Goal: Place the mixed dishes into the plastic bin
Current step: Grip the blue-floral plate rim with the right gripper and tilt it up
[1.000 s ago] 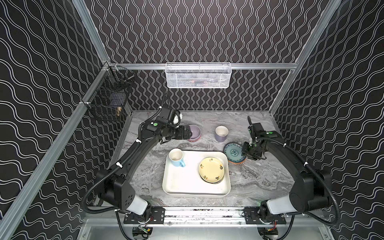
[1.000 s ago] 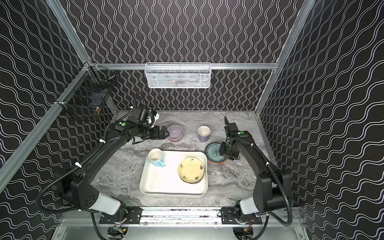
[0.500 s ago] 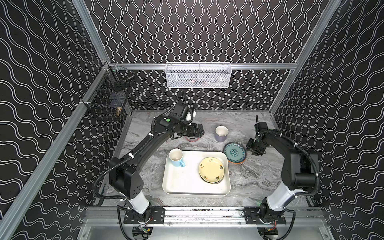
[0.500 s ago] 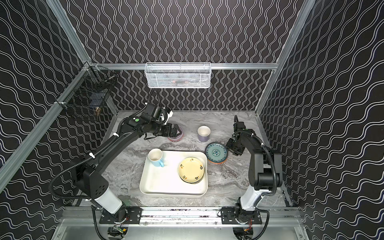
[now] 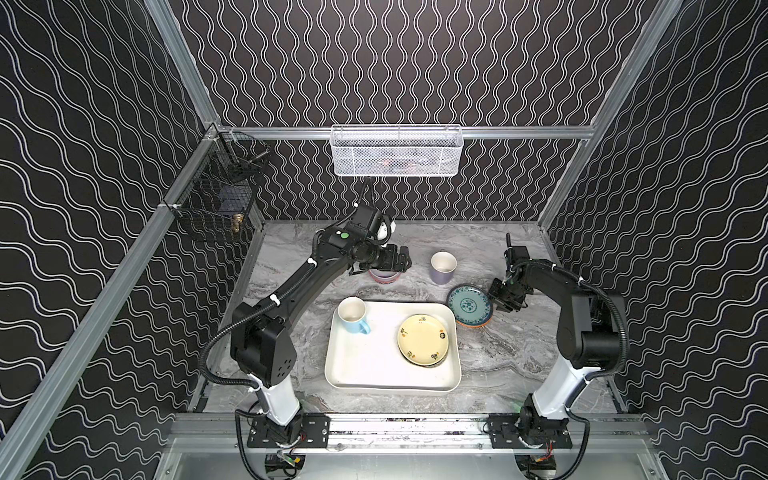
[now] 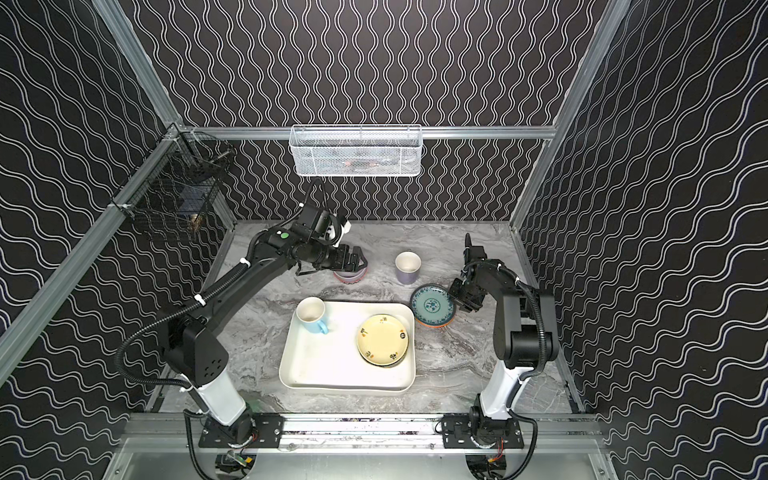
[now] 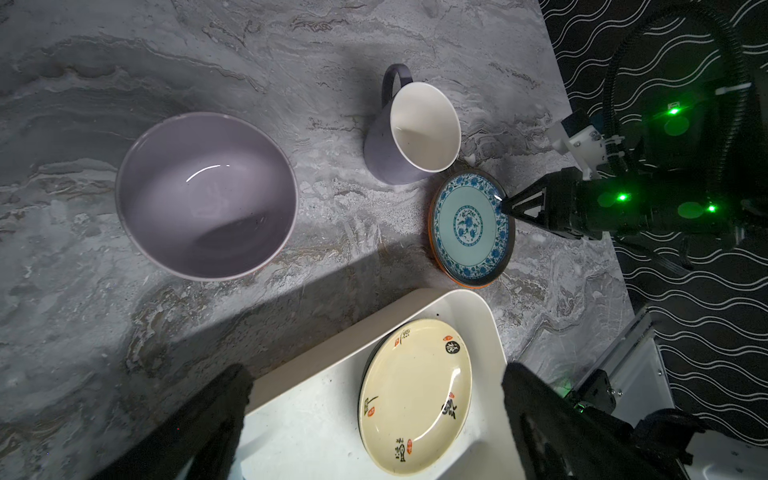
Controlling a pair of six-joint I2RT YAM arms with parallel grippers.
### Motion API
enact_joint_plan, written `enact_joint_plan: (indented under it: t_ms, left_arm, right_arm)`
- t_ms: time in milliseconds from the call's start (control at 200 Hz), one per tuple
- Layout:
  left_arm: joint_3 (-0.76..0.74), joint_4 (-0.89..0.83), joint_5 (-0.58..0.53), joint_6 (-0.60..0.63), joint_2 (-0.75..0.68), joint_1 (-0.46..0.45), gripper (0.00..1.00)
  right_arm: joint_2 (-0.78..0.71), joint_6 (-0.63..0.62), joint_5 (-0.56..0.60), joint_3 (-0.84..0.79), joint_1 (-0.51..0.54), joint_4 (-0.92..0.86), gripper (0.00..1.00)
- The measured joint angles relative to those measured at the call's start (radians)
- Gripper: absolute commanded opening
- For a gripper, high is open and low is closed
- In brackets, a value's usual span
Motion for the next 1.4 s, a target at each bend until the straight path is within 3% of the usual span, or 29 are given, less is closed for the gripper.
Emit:
enact_joint_plan:
  t_ms: [395,1026,1401]
  left_arm:
    - [0.010,-0.005,-0.004,0.023,0.011,0.011,0.99]
    - [0.130,-0.135,-0.119,-0.034,0.049,0.011,0.98]
    - [0.025,-0.128,-0.109,-0.033,-0.061,0.011,0.99]
  right_arm:
    - [0.024,-0.011,-0.014,0.005,-0.001,0.011,0.09]
    - [-0.111,0.002,-0.008,-0.015,-0.002,-0.042,0.01]
    - [-0.222,0.020,-0.026,-0.012,-0.018,-0.066,0.00]
